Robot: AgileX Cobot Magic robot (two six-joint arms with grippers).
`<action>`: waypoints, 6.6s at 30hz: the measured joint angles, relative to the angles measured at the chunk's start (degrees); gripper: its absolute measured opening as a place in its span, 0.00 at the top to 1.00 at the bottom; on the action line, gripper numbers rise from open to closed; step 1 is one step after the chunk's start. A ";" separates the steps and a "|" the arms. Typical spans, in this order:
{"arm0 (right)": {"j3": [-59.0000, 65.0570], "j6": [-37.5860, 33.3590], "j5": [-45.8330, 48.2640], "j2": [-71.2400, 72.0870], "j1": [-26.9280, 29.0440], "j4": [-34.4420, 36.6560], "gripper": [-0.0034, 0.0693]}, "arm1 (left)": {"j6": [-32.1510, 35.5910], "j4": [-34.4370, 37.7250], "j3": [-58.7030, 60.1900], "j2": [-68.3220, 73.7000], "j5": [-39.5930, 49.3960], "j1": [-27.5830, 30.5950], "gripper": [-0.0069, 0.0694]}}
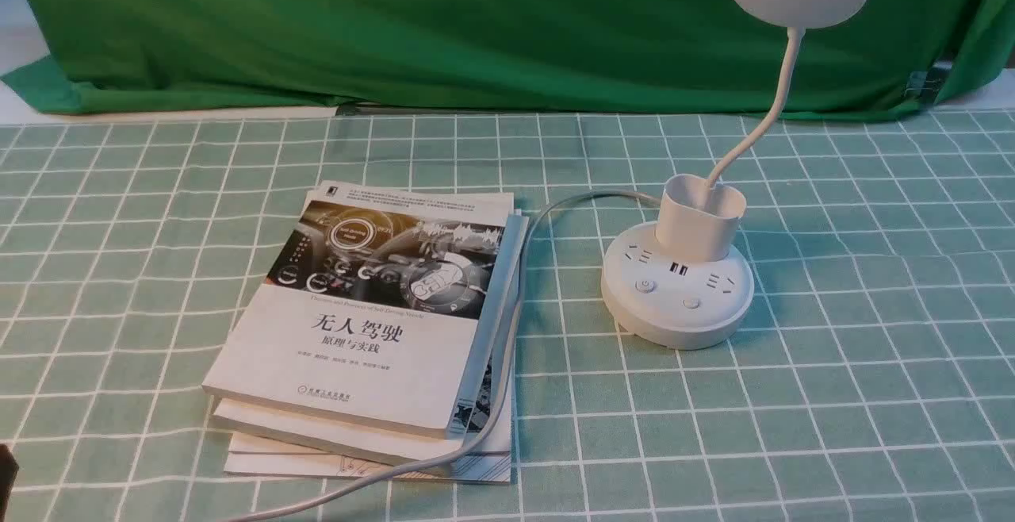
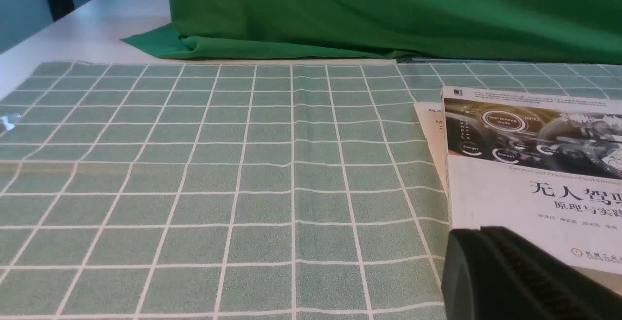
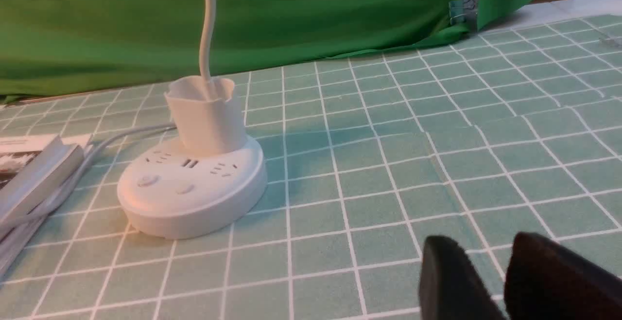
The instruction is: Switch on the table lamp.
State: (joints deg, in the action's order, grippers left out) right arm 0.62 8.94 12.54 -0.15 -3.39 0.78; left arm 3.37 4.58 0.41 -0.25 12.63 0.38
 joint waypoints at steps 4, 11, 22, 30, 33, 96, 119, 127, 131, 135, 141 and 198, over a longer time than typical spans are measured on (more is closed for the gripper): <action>0.00 0.00 0.00 0.00 0.00 0.00 0.62 | 0.00 0.00 0.00 0.00 0.00 0.00 0.88; 0.00 0.00 0.00 0.00 0.00 0.00 0.62 | 0.00 0.00 0.00 0.00 0.00 0.00 0.88; 0.00 0.00 0.00 0.00 0.00 0.00 0.62 | 0.00 0.00 0.00 0.00 0.00 0.00 0.88; 0.00 0.00 0.00 0.00 0.00 -0.05 0.62 | 0.00 0.00 0.00 0.00 0.00 0.00 0.88; 0.00 0.00 0.00 0.00 0.00 -0.05 0.62 | 0.00 0.00 0.00 0.00 0.00 0.00 0.88; -61.24 -33.68 35.98 -80.40 -12.81 16.43 0.91 | 0.00 0.00 0.00 0.00 0.00 0.00 0.88; -70.84 -33.99 19.26 -105.56 -18.19 13.86 0.91 | 0.00 0.00 0.00 0.00 0.00 0.00 0.88; -70.84 -33.93 17.24 -107.50 -18.19 13.82 0.91 | 0.00 0.00 0.00 0.00 0.00 0.00 0.88; -70.84 -33.93 17.20 -108.34 -18.19 13.82 0.91 | 0.00 0.00 0.00 0.00 0.00 0.00 0.88; -70.84 -33.93 17.20 -108.38 -18.19 13.82 0.91 | 0.00 0.00 0.00 0.00 0.00 0.00 0.88; -70.84 -33.99 17.20 -108.53 -18.19 13.82 0.91 | 0.00 0.00 0.00 0.00 0.00 0.00 0.88; -27.10 -22.80 2.72 -24.74 -18.27 13.78 0.88 | 0.00 0.00 0.00 0.00 0.00 0.00 0.88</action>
State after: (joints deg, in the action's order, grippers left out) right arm -26.48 -13.86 15.26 -24.89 -21.67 14.56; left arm 3.37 4.58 0.41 -0.25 12.63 0.38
